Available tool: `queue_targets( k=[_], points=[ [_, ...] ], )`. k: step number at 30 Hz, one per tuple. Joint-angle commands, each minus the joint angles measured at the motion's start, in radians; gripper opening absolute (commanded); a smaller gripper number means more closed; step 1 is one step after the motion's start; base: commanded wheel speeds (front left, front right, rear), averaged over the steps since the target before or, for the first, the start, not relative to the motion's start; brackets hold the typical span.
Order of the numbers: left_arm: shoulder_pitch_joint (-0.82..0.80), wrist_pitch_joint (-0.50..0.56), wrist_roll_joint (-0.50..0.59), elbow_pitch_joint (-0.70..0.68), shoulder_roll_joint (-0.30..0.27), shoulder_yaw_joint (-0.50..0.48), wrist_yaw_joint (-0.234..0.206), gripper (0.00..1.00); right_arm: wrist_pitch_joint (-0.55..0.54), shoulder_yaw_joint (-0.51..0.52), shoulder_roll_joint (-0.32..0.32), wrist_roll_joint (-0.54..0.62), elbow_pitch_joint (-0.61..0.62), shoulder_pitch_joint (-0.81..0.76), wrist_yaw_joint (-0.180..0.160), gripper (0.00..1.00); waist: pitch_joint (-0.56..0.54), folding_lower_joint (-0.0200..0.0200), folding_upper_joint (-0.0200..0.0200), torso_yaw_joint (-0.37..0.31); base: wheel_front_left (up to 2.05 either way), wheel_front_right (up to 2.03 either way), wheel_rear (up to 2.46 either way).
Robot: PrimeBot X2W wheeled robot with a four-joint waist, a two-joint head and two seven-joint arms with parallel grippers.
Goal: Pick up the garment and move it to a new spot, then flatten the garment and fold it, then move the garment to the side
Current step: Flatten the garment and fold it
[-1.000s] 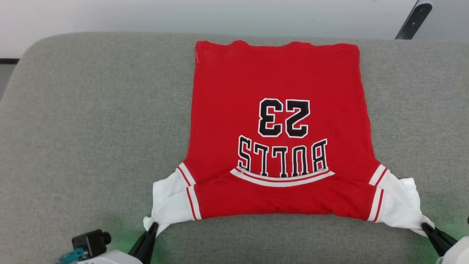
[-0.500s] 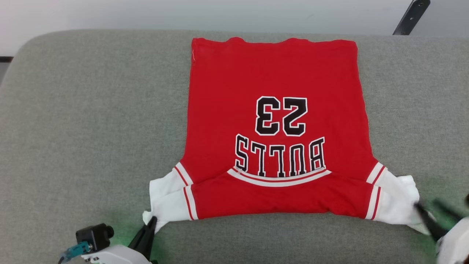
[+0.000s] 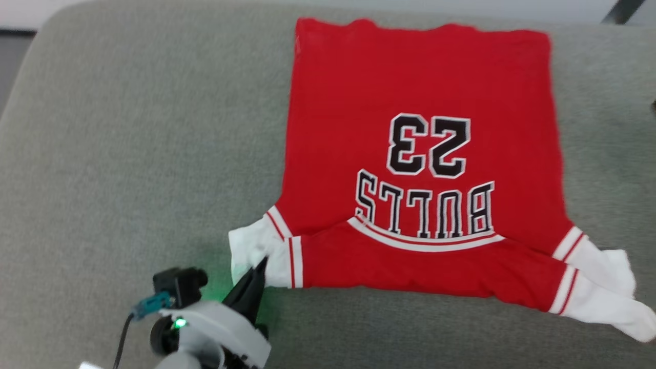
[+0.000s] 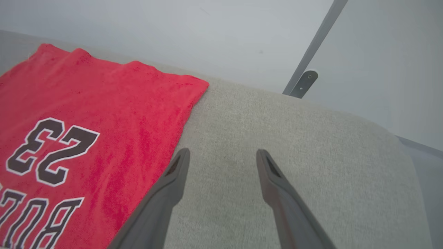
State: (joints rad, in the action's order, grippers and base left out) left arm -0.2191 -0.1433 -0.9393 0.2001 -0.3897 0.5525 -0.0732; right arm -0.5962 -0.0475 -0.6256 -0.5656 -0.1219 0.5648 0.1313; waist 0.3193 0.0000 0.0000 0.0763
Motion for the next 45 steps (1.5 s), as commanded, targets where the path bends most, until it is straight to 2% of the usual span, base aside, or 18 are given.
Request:
queue_targets(
  k=[1,3,8,13,17,19,25,27,28,34,38,42,45],
  points=[
    [-0.031,0.007,0.013,0.002,0.009,0.011,0.004,0.00,-0.032,-0.021,-0.008,0.022,-0.048,0.084,-0.001,1.00,0.101,0.0000,0.0000,0.086,0.00,0.00,0.00],
    [-0.059,0.011,0.020,0.010,0.023,0.021,0.012,0.00,-0.090,-0.050,0.013,0.033,-0.142,0.197,-0.001,1.00,0.138,0.0000,0.0000,0.113,0.00,0.00,0.00],
    [-0.110,0.009,0.035,0.038,0.060,0.049,0.037,0.00,-0.161,-0.032,0.038,0.088,-0.389,0.476,-0.001,1.00,0.216,0.0000,0.0000,0.190,0.00,0.00,0.00],
    [-0.134,-0.001,0.041,0.064,0.084,0.066,0.059,0.00,-0.186,-0.022,0.062,0.170,-0.601,0.642,-0.001,1.00,0.261,0.0000,0.0000,0.258,0.00,0.00,0.00],
    [-0.138,-0.014,0.046,0.080,0.090,0.074,0.067,0.00,-0.220,-0.048,0.080,0.219,-0.722,0.700,-0.001,1.00,0.279,0.0000,0.0000,0.288,0.00,0.00,0.00],
    [-0.138,-0.017,0.050,0.086,0.091,0.076,0.065,0.00,-0.222,-0.079,0.064,0.268,-0.760,0.712,-0.001,1.00,0.288,0.0000,0.0000,0.296,0.00,0.00,0.00],
    [-0.145,-0.023,0.046,0.103,0.089,0.070,0.065,0.00,-0.256,-0.099,0.080,0.284,-0.869,0.712,-0.001,1.00,0.301,0.0000,0.0000,0.296,0.00,0.00,0.00],
    [-0.155,-0.023,0.045,0.106,0.091,0.068,0.068,0.00,-0.265,-0.099,0.088,0.274,-0.891,0.717,0.000,0.40,0.303,0.0000,0.0000,0.292,0.00,0.00,0.00],
    [-0.161,-0.023,0.044,0.108,0.092,0.067,0.069,0.00,-0.253,-0.095,0.087,0.271,-0.894,0.722,0.000,0.00,0.303,0.0000,0.0000,0.289,0.00,0.00,0.00],
    [-0.184,-0.047,0.045,0.124,0.103,0.052,0.068,0.00,-0.150,-0.066,0.089,0.242,-0.907,0.730,0.000,0.00,0.267,0.0000,0.0000,0.262,0.00,0.00,0.00],
    [-0.185,-0.070,0.051,0.135,0.101,0.033,0.057,0.00,-0.123,-0.071,0.102,0.194,-0.903,0.699,0.000,0.00,0.228,0.0000,0.0000,0.234,0.00,0.00,0.00],
    [-0.180,-0.092,0.058,0.153,0.101,0.012,0.056,0.00,-0.111,-0.145,0.080,0.107,-0.841,0.581,-0.001,0.00,0.152,0.0000,0.0000,0.194,0.00,0.00,0.00],
    [-0.168,-0.102,0.056,0.159,0.099,-0.002,0.063,0.00,-0.116,-0.229,0.040,0.031,-0.750,0.446,-0.001,0.00,0.090,0.0000,0.0000,0.153,0.00,0.00,0.00]
  ],
)
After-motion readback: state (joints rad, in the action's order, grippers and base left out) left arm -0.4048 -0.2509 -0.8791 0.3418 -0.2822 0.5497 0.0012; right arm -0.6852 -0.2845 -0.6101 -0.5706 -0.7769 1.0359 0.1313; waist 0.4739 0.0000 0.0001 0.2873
